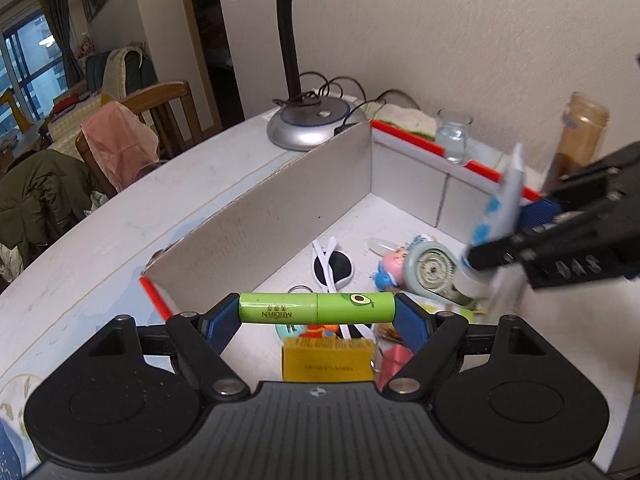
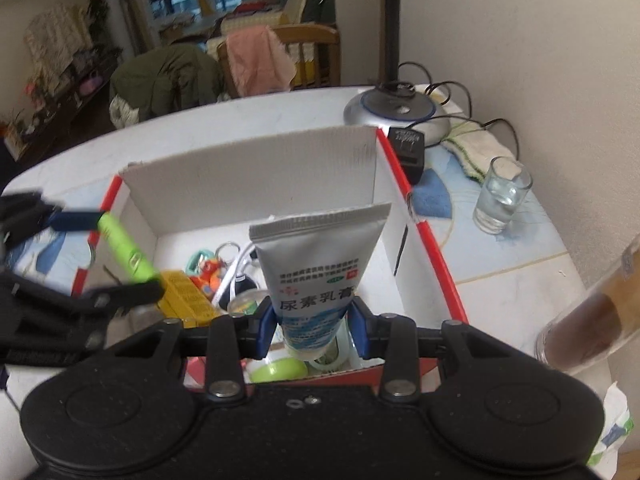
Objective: Organize rigid objects
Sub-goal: 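Lower into the box and open both tools to drop lip balm and tube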
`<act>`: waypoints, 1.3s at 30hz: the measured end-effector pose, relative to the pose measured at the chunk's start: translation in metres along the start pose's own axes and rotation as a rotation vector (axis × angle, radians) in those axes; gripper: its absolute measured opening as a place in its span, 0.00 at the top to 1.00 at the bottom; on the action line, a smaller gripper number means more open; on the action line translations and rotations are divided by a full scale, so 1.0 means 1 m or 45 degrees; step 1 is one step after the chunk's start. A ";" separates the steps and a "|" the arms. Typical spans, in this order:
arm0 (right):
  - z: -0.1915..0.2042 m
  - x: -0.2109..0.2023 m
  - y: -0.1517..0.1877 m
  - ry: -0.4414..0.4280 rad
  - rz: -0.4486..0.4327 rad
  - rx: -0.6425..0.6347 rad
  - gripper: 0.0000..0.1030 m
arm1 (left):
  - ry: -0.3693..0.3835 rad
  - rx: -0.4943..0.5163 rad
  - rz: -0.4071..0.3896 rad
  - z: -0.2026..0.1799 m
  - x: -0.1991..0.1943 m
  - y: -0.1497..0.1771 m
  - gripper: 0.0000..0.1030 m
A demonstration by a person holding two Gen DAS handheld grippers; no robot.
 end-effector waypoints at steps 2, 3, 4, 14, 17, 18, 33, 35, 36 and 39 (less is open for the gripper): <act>0.000 0.005 0.002 -0.012 0.026 -0.031 0.64 | -0.015 -0.008 0.023 0.002 0.013 -0.004 0.21; 0.001 0.008 0.003 -0.018 0.042 -0.050 0.64 | -0.019 -0.010 0.036 0.002 0.020 -0.006 0.21; 0.000 0.012 0.003 -0.023 0.054 -0.063 0.64 | -0.024 -0.014 0.049 0.004 0.026 -0.007 0.21; 0.000 0.038 0.000 -0.073 0.113 -0.096 0.64 | -0.052 -0.049 0.176 0.014 0.072 -0.014 0.21; -0.002 0.046 -0.002 -0.079 0.119 -0.081 0.64 | -0.051 -0.059 0.205 0.015 0.079 -0.014 0.21; -0.002 0.048 -0.002 -0.081 0.123 -0.077 0.64 | -0.049 -0.065 0.217 0.016 0.082 -0.014 0.21; 0.002 0.065 -0.001 -0.067 0.160 -0.071 0.60 | -0.048 -0.050 0.361 0.013 0.097 -0.007 0.21; 0.002 0.064 0.001 -0.070 0.166 -0.063 0.56 | -0.057 -0.053 0.355 0.013 0.095 -0.008 0.21; 0.002 0.064 0.002 -0.068 0.167 -0.063 0.51 | -0.051 -0.057 0.347 0.013 0.093 -0.008 0.21; 0.003 0.060 0.006 -0.067 0.158 -0.066 0.42 | -0.048 -0.067 0.318 0.014 0.088 -0.009 0.21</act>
Point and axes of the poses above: each gripper's, at about its wrist camera, not at the fingertips, and x roughly the way its jaws point, z to its left, y to its underside, the point moved 8 cm from there along x, roughly the way its jaws point, and after that the axes turned 10 degrees about -x, right-handed, at the moved point
